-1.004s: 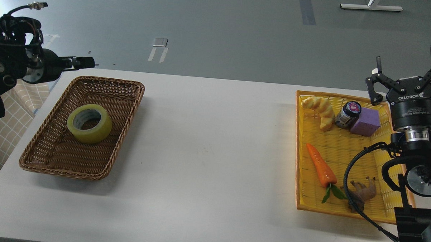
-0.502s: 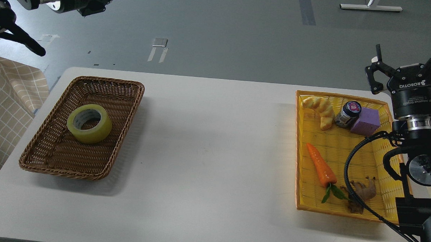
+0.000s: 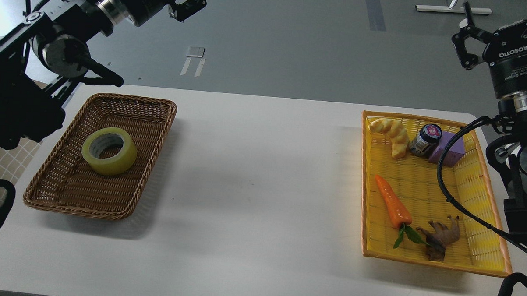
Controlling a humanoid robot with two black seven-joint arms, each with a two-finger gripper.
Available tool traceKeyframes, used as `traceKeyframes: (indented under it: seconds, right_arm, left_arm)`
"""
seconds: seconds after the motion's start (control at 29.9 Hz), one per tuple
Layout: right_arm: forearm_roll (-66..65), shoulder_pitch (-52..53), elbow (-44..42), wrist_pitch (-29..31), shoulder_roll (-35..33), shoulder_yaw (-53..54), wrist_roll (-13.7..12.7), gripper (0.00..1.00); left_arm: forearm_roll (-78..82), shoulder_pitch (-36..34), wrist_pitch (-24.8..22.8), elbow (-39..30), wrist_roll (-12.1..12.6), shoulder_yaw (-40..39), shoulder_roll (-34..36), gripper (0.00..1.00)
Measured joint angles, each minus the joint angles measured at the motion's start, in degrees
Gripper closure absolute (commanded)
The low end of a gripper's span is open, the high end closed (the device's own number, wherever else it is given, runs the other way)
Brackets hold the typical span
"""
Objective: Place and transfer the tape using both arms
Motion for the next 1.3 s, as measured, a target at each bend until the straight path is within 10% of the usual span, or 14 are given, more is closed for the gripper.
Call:
traceKeyframes:
  seconds: [0.43,1.3]
  right_arm:
    - [-0.09,6.33,-7.21,0.0,-1.97,-4.06,0.0,0.0]
    - [-0.02,5.15,-6.77,0.0,-0.72,-11.28,-0.1,0.0]
  left_arm:
    - [0.02,14.53,-0.5,-0.93,-1.54,-12.13,-10.15,0.02]
    - [-0.08,15.51,-0.5,-2.06,-1.19,-12.1,-11.98,0.02]
